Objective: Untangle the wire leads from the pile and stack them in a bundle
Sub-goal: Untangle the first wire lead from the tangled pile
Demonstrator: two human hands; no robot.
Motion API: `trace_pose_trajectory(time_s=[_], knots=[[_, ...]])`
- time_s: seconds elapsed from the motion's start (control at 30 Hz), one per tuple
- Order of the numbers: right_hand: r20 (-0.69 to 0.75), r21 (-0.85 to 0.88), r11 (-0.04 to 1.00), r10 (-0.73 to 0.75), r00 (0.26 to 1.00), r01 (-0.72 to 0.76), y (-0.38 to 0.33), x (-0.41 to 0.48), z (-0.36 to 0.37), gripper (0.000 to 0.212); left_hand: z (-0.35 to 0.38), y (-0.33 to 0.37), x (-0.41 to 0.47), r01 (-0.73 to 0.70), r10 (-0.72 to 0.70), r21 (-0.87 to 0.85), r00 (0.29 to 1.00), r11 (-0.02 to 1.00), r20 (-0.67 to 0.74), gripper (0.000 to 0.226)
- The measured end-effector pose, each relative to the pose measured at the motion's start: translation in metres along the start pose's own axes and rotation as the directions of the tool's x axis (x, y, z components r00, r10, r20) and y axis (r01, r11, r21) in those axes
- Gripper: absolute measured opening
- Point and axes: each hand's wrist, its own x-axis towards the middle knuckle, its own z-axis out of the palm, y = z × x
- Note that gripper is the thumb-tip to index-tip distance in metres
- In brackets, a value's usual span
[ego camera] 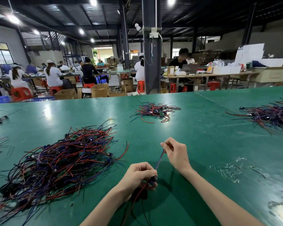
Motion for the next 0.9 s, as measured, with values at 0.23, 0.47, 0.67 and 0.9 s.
trace_pose_trajectory(time_s=[0.23,0.47,0.67,0.9], knots=[[0.222,0.569,0.586,0.566,0.794,-0.577,-0.008,0.008,-0.005,0.029,0.001,0.001,0.000,-0.004,0.004,-0.007,1.000,1.000,0.000,0.024],[0.427,0.684,0.195,0.674,0.603,-0.703,-0.013,0.010,-0.006,0.026,0.000,0.002,-0.001,-0.005,0.005,-0.001,1.000,1.000,-0.005,0.027],[0.371,0.577,0.456,0.592,0.715,-0.677,-0.021,0.008,-0.007,0.025,-0.002,0.005,-0.001,-0.070,0.061,-0.060,0.988,0.996,-0.139,0.018],[0.711,0.384,0.585,0.306,0.633,-0.715,-0.061,-0.021,0.008,0.036,-0.020,0.010,0.007,-0.174,0.118,-0.079,0.878,0.982,-0.463,0.014]])
